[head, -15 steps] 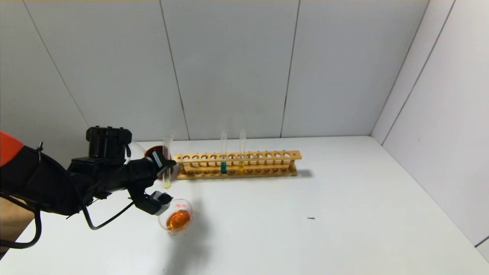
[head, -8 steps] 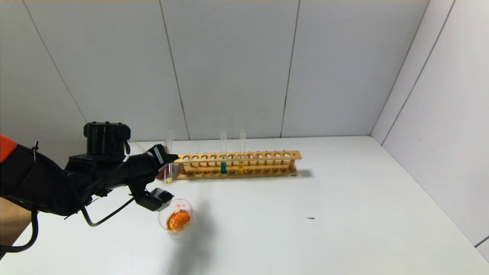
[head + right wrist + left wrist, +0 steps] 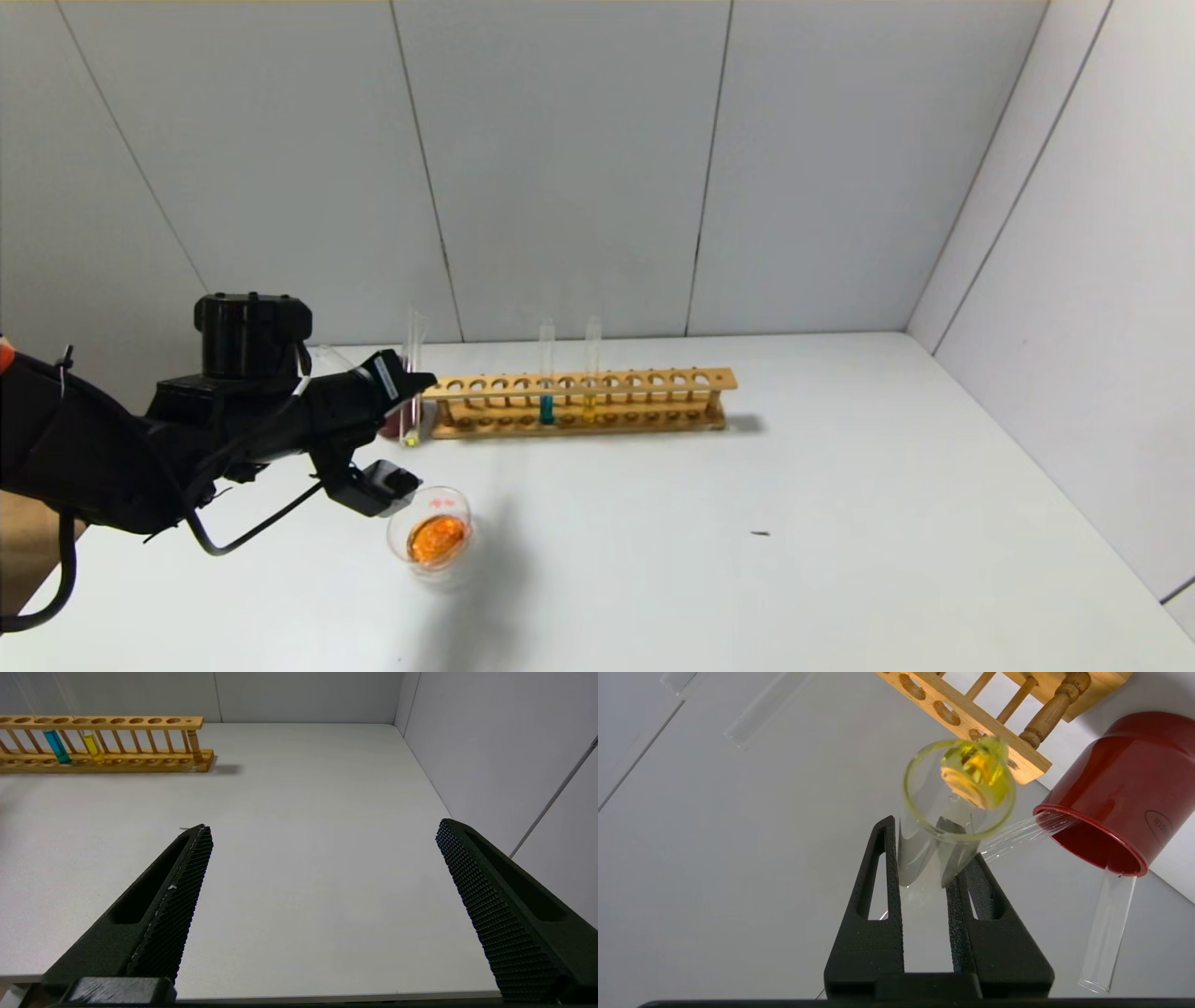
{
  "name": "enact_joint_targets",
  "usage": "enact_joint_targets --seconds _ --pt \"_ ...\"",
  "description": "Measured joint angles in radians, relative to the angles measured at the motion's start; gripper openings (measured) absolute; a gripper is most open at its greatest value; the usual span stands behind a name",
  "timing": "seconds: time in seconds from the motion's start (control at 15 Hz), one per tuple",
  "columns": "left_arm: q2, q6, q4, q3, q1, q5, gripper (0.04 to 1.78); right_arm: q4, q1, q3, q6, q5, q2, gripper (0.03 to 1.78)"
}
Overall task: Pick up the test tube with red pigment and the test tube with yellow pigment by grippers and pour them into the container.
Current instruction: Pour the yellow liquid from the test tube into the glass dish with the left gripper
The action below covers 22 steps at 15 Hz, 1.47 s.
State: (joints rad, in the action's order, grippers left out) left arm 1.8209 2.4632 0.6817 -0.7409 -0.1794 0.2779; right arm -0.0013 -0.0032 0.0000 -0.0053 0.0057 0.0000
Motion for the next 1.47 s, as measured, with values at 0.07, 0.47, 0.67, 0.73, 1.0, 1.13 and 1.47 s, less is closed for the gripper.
enact_joint_targets --seconds 0.07,0.47,0.67,0.73,1.0,1.13,1.47 --pt "-0.002 0.000 0.000 0.001 0.000 0.000 0.32 0.000 0.000 0.000 0.000 0.000 0.000 1.75" --pt "-0.017 -0.003 0.000 0.014 0.000 -0.003 0.32 0.000 0.000 0.000 0.000 0.000 0.000 1.75" --pt "-0.023 -0.002 0.000 0.019 0.001 -0.003 0.32 0.000 0.000 0.000 0.000 0.000 0.000 1.75" --pt "-0.024 -0.001 0.000 0.020 0.001 -0.003 0.32 0.000 0.000 0.000 0.000 0.000 0.000 1.75" --pt "-0.026 0.004 0.009 0.020 0.001 -0.003 0.32 0.000 0.000 0.000 0.000 0.000 0.000 1.75" --pt "-0.027 0.007 0.010 0.020 0.001 -0.003 0.32 0.000 0.000 0.000 0.000 0.000 0.000 1.75" --pt "-0.038 -0.056 0.005 0.020 0.003 0.006 0.32 0.000 0.000 0.000 0.000 0.000 0.000 1.75"
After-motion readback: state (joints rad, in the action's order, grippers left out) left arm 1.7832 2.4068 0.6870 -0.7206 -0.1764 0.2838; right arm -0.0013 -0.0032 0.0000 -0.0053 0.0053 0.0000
